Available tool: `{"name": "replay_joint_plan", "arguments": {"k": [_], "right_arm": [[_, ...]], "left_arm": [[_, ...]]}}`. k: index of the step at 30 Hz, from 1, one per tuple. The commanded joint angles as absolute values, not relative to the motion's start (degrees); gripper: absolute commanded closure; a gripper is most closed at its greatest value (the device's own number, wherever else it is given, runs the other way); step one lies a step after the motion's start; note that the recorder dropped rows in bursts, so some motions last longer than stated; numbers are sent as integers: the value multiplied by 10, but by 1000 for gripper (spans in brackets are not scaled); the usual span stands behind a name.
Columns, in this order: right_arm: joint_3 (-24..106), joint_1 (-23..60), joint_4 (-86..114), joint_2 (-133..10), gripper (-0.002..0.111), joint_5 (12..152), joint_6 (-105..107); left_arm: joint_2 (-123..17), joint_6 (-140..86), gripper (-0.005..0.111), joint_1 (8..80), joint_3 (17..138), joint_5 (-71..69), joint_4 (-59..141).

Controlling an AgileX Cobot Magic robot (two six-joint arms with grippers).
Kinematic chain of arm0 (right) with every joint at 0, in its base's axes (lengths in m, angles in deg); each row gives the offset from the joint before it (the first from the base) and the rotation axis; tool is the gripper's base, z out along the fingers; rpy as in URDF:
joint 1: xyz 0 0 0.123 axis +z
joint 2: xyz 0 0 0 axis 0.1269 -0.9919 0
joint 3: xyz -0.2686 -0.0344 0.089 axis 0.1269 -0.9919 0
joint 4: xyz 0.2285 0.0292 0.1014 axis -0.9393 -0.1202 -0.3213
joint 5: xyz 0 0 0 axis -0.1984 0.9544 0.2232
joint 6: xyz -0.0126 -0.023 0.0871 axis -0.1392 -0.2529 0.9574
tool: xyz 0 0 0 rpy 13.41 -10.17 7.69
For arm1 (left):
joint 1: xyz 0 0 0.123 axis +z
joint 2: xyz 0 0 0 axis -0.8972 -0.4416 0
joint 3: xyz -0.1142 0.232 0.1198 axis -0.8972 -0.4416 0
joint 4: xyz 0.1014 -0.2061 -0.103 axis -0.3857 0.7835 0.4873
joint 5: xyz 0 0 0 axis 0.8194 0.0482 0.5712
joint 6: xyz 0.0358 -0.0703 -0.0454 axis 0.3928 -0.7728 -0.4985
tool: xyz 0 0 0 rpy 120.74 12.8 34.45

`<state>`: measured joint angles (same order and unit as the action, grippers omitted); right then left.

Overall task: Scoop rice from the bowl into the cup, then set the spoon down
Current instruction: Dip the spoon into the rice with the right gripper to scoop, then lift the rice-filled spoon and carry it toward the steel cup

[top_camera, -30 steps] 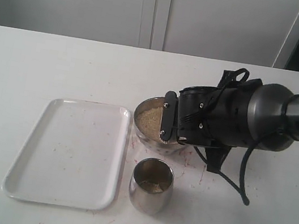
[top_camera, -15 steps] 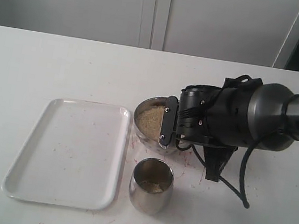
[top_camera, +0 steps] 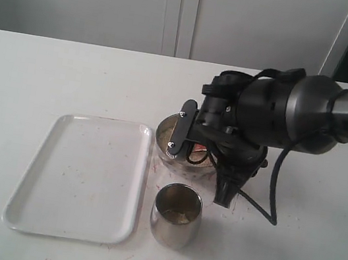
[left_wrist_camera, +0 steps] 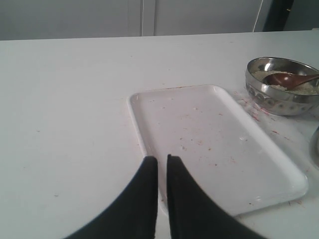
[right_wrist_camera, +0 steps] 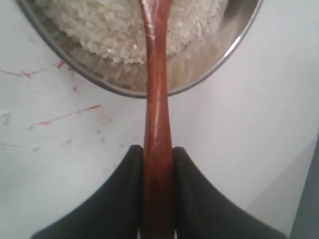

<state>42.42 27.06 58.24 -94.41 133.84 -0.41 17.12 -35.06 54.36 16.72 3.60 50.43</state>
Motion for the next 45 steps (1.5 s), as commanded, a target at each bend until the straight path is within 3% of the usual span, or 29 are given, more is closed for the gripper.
{"name": "replay_joint_plan", "arguments": {"k": [1,20,38,45], "right_arm": [[448,269,523,-942,108,1344,-34],[477,172,253,-870,108,1336,-128],[386,169,232,-674,108,1374,-131],[364,170,237,-569,108,1462,-103]], "left_arm": [[171,-350,92,540,171,34,510],[171,-350,92,540,171,34,510],[171,-350,92,540,171,34,510],[171,-350,92,540,171,34,510]]}}
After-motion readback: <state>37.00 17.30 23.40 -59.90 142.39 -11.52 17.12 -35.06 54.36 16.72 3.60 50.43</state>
